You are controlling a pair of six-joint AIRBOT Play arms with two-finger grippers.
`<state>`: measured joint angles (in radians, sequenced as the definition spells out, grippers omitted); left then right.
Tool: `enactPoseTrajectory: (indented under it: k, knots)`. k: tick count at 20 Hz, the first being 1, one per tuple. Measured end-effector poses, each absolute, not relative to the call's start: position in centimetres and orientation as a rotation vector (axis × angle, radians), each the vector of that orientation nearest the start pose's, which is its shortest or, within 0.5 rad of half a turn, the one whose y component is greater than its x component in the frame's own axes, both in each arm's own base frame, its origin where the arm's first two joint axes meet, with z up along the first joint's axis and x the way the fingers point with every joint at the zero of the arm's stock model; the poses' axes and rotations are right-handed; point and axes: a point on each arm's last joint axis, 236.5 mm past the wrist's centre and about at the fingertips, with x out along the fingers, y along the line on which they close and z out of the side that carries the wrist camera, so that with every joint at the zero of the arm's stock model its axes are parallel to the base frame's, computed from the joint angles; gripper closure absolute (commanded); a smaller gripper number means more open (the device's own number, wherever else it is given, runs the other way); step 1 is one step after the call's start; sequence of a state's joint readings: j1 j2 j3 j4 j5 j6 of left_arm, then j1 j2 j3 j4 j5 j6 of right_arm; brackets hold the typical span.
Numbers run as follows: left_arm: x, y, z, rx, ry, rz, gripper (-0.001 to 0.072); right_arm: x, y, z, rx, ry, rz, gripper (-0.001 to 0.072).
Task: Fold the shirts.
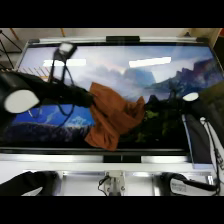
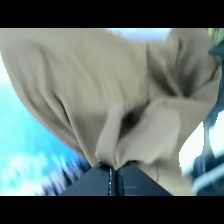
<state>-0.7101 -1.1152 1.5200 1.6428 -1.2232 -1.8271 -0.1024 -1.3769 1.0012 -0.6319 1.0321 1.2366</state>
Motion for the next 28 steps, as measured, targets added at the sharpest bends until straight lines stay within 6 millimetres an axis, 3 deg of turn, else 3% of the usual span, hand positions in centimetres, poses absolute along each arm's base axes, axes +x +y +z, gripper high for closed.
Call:
enactPoseTrajectory:
  k: [1, 3, 5, 7, 9, 11, 12, 15, 17, 19, 22, 28]
  knots:
    - [32.4, -25.0, 24.4, 0.099, 0.749, -0.514, 0.0680, 41.2, 12.4, 4.1, 0.648, 1.068, 0.501, 0.0646]
    - [32.0, -24.0, 32.0, 0.084, 0.563, -0.536, 0.0680, 41.5, 11.9, 13.8, 0.423, 0.854, 0.583, 0.0646]
    - [29.9, -22.3, 40.7, 0.036, 0.347, -0.566, 0.0680, 40.0, 10.4, 25.4, 0.176, 0.573, 0.556, 0.0647]
    - [26.6, -19.4, 48.5, -0.030, 0.127, -0.584, 0.0680, 36.3, 8.2, 36.4, -0.002, 0.291, 0.438, 0.0647]
    - [23.0, -16.3, 54.1, -0.088, -0.057, -0.594, 0.0680, 30.6, 6.2, 45.1, -0.090, 0.051, 0.307, 0.0647]
    - [20.1, -13.8, 56.9, -0.123, -0.165, -0.598, 0.0680, 24.8, 5.2, 50.2, -0.120, -0.106, 0.225, 0.0646]
    - [19.0, -12.8, 57.7, -0.132, -0.201, -0.597, 0.0680, 22.8, 4.9, 51.6, -0.124, -0.154, 0.198, 0.0646]
    - [17.6, -11.5, 58.3, -0.129, -0.244, -0.593, 0.0680, 19.6, 3.8, 52.3, -0.143, -0.172, 0.135, 0.0646]
    - [17.9, -11.3, 57.8, -0.098, -0.232, -0.575, 0.0680, 19.5, 3.0, 51.7, -0.154, -0.139, 0.101, 0.0646]
    - [19.3, -11.1, 56.4, -0.049, -0.185, -0.530, 0.0680, 20.9, 2.1, 49.9, -0.164, -0.056, 0.075, 0.0646]
    - [22.9, -10.5, 53.6, 0.034, -0.079, -0.411, 0.0680, 24.6, 1.2, 46.1, -0.164, 0.110, 0.066, 0.0646]
    - [33.0, -7.6, 47.1, 0.162, 0.147, -0.119, 0.0680, 36.4, -0.2, 35.0, -0.124, 0.491, 0.093, 0.0646]
